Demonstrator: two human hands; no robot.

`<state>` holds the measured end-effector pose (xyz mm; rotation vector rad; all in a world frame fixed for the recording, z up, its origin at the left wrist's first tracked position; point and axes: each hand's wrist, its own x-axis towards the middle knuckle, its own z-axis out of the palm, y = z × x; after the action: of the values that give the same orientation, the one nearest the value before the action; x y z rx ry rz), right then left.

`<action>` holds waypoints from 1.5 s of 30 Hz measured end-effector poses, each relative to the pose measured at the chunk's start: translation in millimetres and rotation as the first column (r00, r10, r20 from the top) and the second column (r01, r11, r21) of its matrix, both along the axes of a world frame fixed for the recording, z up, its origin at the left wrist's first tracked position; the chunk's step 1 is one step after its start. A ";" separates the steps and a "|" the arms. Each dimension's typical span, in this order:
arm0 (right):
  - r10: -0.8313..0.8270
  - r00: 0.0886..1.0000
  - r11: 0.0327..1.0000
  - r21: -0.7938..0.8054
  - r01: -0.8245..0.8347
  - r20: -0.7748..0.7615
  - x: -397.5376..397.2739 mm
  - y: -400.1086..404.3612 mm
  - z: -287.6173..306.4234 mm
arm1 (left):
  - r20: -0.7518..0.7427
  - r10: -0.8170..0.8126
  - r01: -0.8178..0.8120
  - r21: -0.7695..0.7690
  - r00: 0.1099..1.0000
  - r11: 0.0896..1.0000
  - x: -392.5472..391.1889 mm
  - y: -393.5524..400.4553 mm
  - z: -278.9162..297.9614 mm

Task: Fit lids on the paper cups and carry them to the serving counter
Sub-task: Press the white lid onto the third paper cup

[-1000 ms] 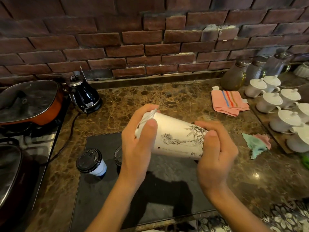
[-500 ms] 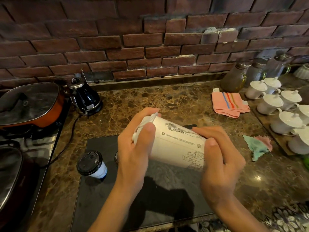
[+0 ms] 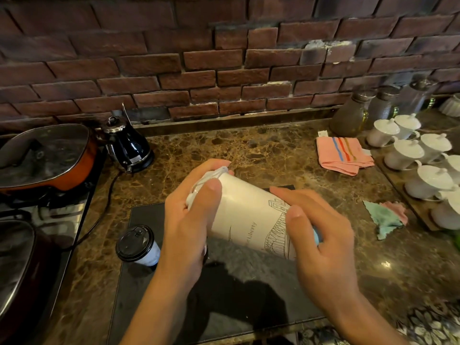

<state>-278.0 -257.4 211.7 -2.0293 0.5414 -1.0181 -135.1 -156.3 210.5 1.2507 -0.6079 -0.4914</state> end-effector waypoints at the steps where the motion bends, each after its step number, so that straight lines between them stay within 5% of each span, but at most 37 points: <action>1: -0.004 1.000 0.998 0.056 0.003 0.010 -0.1 0.9 0.4 | 0.051 0.000 0.000 -0.004 0.999 1.000 -0.5 0.6 0.8; 5: 0.064 0.995 0.863 0.497 -0.090 0.070 0.8 -2.3 -1.2 | 0.293 0.005 0.001 -0.021 0.956 1.000 -0.9 5.8 -0.8; 7: 0.138 0.989 0.783 0.618 -0.078 -0.049 2.3 -6.3 -5.4 | 0.335 0.002 0.001 -0.008 0.942 1.000 0.0 7.3 -1.9; 10: 0.203 0.959 0.874 0.478 -0.087 -0.197 3.8 -8.3 -4.4 | 0.217 0.007 -0.007 -0.004 0.976 1.000 2.9 6.7 -0.7; 12: 0.185 0.970 0.928 0.352 -0.120 -0.155 1.9 -5.0 2.3 | 0.078 0.021 -0.021 0.001 0.997 1.000 4.5 5.5 1.2; 15: 0.116 0.971 0.993 0.024 -0.113 -0.211 -2.0 0.7 8.8 | -0.039 0.005 -0.005 0.001 0.999 1.000 5.9 4.5 2.8; 20: 0.100 0.993 0.968 0.238 -0.083 -0.064 -2.6 4.2 6.8 | 0.083 -0.050 0.053 -0.026 0.995 0.998 5.0 5.8 6.4; 24: 0.152 0.988 0.762 0.634 -0.136 0.029 1.6 8.9 3.8 | 0.162 -0.080 0.078 0.020 0.984 0.997 10.5 7.4 8.4; 27: 0.144 0.986 0.596 0.788 -0.152 0.081 6.9 8.1 2.4 | 0.106 -0.112 0.111 0.019 0.988 0.994 14.9 9.0 12.3; 33: 0.211 0.919 0.032 0.937 -0.347 0.333 11.8 6.4 -1.8 | -0.221 -0.219 0.169 -0.224 0.950 0.960 3.9 10.1 4.6; 35: 0.218 0.893 -0.082 0.920 -0.384 0.393 10.1 5.8 -8.7 | -0.267 -0.236 0.171 -0.247 0.934 0.954 -0.9 13.0 -0.9; 36: 0.230 0.893 -0.055 0.921 -0.385 0.387 9.5 5.1 -12.1 | -0.285 -0.230 0.158 -0.255 0.931 0.954 -2.0 14.5 -2.8; 37: 0.253 0.902 0.079 0.921 -0.381 0.351 8.8 4.9 -14.3 | -0.296 -0.213 0.136 -0.260 0.931 0.956 -2.3 15.4 -3.8; 39: 0.294 0.946 0.598 0.747 -0.291 0.133 5.2 5.1 -17.6 | -0.301 -0.152 0.078 -0.246 0.941 0.966 -2.7 15.3 -3.3; 40: 0.276 0.961 0.829 0.506 -0.236 -0.004 3.1 4.9 -19.4 | -0.299 -0.115 0.046 -0.226 0.947 0.973 -3.1 14.4 -2.2; 41: 0.245 0.963 0.942 0.262 -0.209 -0.110 1.9 5.4 -21.8 | -0.297 -0.081 0.019 -0.206 0.951 0.978 -3.4 13.7 -1.0; 43: 0.177 0.966 0.984 0.063 -0.168 -0.190 0.9 7.4 -22.5 | -0.292 -0.065 0.011 -0.184 0.954 0.983 -4.7 12.3 1.4; 45: 0.194 0.972 0.969 0.182 -0.169 -0.130 0.5 9.8 -19.3 | -0.273 -0.096 0.046 -0.184 0.957 0.982 -4.4 13.0 3.3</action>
<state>-277.6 -247.6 192.4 -1.9696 0.4905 -0.6932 -139.5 -143.3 213.8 0.9719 -0.4458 -0.6493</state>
